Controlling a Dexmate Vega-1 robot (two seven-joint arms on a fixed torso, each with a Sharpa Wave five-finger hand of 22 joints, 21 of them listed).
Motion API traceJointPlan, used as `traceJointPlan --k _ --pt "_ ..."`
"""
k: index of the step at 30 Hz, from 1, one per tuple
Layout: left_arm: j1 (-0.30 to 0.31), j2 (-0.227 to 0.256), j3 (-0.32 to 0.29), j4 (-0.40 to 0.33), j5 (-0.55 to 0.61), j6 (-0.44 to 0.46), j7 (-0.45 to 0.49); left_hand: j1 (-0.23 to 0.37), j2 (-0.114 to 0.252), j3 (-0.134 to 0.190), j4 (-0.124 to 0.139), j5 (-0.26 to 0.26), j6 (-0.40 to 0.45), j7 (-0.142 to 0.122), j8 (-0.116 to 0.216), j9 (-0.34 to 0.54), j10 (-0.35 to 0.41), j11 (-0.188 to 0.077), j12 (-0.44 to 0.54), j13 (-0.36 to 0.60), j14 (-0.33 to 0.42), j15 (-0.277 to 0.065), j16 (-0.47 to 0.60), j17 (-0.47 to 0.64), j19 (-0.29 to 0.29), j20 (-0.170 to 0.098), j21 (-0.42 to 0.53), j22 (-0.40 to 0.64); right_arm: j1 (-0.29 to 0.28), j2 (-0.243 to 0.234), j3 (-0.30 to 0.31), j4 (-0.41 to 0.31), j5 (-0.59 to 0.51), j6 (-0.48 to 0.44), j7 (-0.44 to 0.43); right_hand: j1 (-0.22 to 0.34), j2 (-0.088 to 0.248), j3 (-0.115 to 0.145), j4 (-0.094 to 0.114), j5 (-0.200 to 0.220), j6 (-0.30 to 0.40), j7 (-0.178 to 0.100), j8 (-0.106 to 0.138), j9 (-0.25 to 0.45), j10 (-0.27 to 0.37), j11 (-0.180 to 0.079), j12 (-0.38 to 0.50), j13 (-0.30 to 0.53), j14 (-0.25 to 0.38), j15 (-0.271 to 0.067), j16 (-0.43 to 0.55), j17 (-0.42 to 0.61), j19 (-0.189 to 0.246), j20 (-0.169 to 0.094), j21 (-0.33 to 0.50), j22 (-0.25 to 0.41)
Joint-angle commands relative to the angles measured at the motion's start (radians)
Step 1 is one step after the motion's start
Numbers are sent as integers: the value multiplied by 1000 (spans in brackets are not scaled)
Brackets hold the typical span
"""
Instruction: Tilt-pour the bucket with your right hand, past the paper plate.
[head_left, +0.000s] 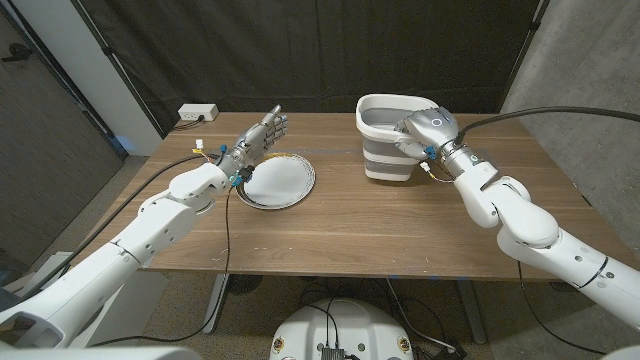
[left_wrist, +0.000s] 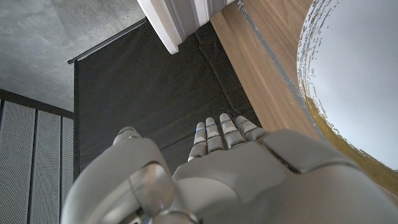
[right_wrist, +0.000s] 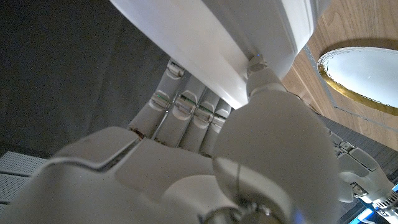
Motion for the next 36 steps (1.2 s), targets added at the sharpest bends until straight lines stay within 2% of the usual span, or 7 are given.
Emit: traceJointPlan --k 1,14,23,36 --pt "-7 -21 15 15 10 -11 5 9 2 -7 2 -2 7 -4 -1 2 5 -1 -2 2 4 -4 -1 2 -8 -3 0 6 -26 3 -8 18 43 20 -48 79 85 -4 0 3 60 -56 1 6 11 -3 1 2 8 -10 -3 2 -4 -125 10 1" --pt "-19 -41 29 33 3 -8 -2 12 5 -7 3 -3 16 -6 2 2 15 -3 2 2 8 -7 0 1 -9 -4 1 6 -40 -11 -29 11 3 -10 -39 77 86 -4 0 2 51 -61 -6 6 4 -1 -4 5 -4 -9 -11 0 -14 -125 11 -4" --pt "-18 -41 30 30 4 -6 2 13 7 -7 3 -3 16 -5 2 2 13 -1 1 2 9 -6 0 1 -10 -4 1 6 -59 -25 -22 4 9 -12 -43 74 86 -3 1 3 34 -60 -15 7 -6 0 -8 9 -14 -8 -17 0 -25 -125 7 -10" --pt "-9 -38 25 27 -3 -5 4 15 8 -8 3 -4 15 -4 1 2 13 0 0 2 9 -4 0 1 -11 -4 1 6 -55 -42 -4 -8 69 9 -1 -21 47 -32 35 2 -39 -51 -44 14 -71 1 -40 22 -86 -1 -49 -2 -88 -120 -23 -26"
